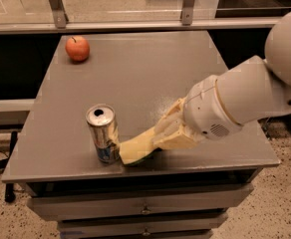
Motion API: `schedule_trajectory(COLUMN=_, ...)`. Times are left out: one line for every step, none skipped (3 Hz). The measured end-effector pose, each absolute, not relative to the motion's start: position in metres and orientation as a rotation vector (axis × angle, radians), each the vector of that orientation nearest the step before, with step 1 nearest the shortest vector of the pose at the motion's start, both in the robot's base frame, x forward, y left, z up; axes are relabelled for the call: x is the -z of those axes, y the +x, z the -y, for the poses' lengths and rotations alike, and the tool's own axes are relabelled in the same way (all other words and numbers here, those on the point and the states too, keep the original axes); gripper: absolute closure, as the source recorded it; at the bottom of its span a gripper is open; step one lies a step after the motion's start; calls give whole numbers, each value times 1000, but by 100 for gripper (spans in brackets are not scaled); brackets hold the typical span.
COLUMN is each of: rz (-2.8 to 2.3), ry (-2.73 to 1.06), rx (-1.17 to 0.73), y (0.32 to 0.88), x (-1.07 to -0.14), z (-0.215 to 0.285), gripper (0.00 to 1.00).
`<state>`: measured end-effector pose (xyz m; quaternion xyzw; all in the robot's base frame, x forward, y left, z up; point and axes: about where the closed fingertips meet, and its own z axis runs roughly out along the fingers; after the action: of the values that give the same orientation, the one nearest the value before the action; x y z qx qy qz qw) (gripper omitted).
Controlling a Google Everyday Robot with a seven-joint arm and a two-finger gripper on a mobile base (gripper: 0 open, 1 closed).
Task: Move sponge near redbull can
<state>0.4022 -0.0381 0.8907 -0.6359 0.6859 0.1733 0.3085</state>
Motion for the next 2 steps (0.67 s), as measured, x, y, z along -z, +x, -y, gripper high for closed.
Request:
schedule_trajectory(rz=-1806, ry=-1702, rx=-458, y=392, x=-885, z=31, gripper=60)
schedule_trajectory(rz=-1802, ry=-1712, rx=-444, y=391, x=-882, z=28, gripper=38)
